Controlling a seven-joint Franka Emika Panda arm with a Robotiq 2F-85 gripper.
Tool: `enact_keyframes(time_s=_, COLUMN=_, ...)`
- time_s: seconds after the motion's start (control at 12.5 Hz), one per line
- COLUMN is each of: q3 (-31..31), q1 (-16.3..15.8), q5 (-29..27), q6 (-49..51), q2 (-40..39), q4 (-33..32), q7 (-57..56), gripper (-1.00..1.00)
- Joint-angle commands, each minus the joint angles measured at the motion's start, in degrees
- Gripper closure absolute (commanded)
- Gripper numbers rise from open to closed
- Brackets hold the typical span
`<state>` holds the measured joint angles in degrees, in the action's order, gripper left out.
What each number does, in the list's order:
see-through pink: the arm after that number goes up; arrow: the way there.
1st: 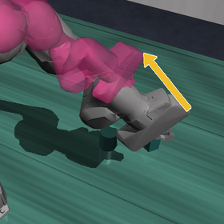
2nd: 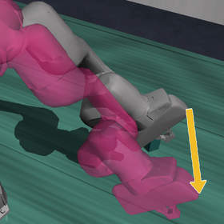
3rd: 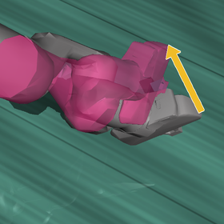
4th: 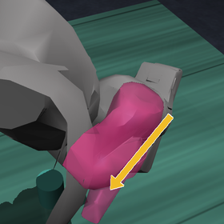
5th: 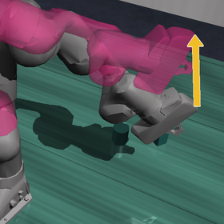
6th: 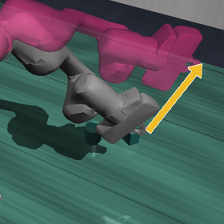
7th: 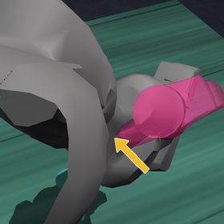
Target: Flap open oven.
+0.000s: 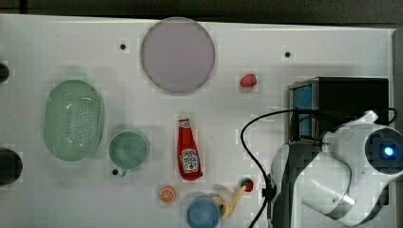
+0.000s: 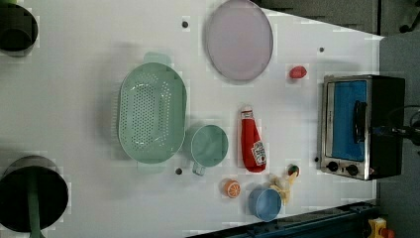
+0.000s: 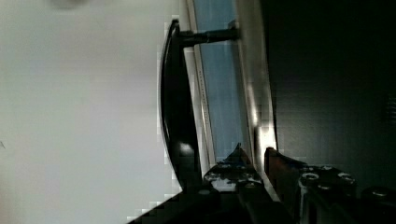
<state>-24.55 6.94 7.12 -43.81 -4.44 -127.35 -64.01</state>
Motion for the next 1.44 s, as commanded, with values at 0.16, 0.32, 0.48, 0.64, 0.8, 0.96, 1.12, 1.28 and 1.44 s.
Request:
enact_keyframes(time_s=0.16, q3=0.97, q1=-1.03, q5=-0.28, q6=-3.55, q2=-1.23, q4=-0.22, q7=-3.52, gripper=0.65)
enact_keyframes(time_s=0.32, q3=1.10, q1=-1.09, q5=-0.31, q6=-3.56, q2=-1.98, q4=-0.56, q7=-3.12, gripper=0.65)
enact_keyframes(time_s=0.48, q3=1.52, q1=-1.13, q5=-0.31, q6=-3.64, q2=-2.66, q4=-0.87, q7=-3.08, gripper=0.65)
enact_keyframes(time_s=0.64, q3=1.91, q1=-1.31, q5=0.05, q6=-4.88, q2=-3.46, q4=-1.02, q7=-2.02, gripper=0.65)
enact_keyframes(time_s=0.8, q3=2.82, q1=-1.95, q5=1.83, q6=-5.11, q2=-3.58, q4=-1.54, q7=0.63, gripper=0.65)
enact_keyframes(time_s=0.96, q3=4.38, q1=-3.18, q5=5.13, q6=-5.10, q2=-3.57, q4=-2.51, q7=5.84, gripper=0.65)
enact_keyframes(time_s=1.12, q3=6.21, q1=-4.40, q5=9.13, q6=-5.09, q2=-3.62, q4=-3.73, q7=10.69, gripper=0.65)
enact_keyframes(time_s=1.28, q3=8.00, q1=-5.55, q5=13.25, q6=-5.13, q2=-3.98, q4=-4.90, q7=16.18, gripper=0.65)
enact_keyframes(time_s=1.44, q3=9.58, q1=-6.48, q5=18.10, q6=-5.16, q2=-4.70, q4=-5.72, q7=23.38, gripper=0.65)
